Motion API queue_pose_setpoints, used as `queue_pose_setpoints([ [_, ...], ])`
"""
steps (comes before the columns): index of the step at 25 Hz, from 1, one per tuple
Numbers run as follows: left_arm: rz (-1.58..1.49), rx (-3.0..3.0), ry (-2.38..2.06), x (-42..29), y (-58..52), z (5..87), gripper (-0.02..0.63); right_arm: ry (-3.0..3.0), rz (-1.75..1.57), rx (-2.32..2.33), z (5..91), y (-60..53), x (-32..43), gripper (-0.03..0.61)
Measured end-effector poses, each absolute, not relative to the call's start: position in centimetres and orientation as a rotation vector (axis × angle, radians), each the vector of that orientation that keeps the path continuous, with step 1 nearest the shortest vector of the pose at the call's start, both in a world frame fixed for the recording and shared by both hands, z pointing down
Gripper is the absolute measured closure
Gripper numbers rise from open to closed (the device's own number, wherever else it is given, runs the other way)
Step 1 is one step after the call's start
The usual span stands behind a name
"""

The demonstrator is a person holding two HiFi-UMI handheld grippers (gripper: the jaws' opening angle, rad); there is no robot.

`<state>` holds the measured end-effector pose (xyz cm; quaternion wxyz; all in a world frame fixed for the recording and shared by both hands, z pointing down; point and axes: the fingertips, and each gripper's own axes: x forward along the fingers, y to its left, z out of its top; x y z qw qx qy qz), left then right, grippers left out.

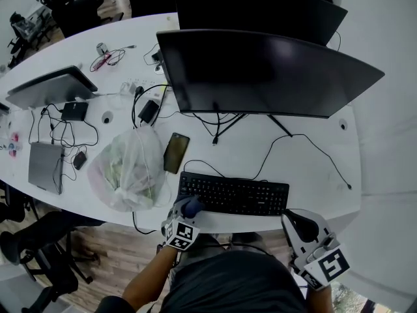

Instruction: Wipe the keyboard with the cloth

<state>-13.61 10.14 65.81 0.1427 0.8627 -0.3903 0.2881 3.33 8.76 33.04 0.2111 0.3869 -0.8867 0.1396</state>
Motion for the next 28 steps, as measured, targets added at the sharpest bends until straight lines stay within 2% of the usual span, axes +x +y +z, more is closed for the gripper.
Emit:
queue_pose_setpoints([
  [3, 0.772, 2.563, -1.192, -12.7, 3.8, 63.5, 0.515, -2.474, 0.381, 1.056, 33.0, 8.8, 2.7, 0.568],
  [6, 0.851, 2.552, -1.158, -11.9, 0.2, 64.4, 0.515, -2.485, 0.378, 1.036, 33.2, 8.9, 1.9, 0.568],
  [13, 0.942, 2.590, -1.007, -10.3, 11.4, 66.7, 0.521, -2.455, 0.407, 1.121, 33.4, 8.6, 4.4, 0.568],
  [21, 1.130, 2.678, -1.069, -9.8, 1.9, 64.1, 0.520, -2.486, 0.387, 1.064, 33.4, 8.3, 2.9, 0.569],
  [28, 1.173, 2.637, -0.860, -8.5, 12.8, 66.7, 0.531, -2.445, 0.427, 1.094, 34.1, 8.2, 4.7, 0.568],
])
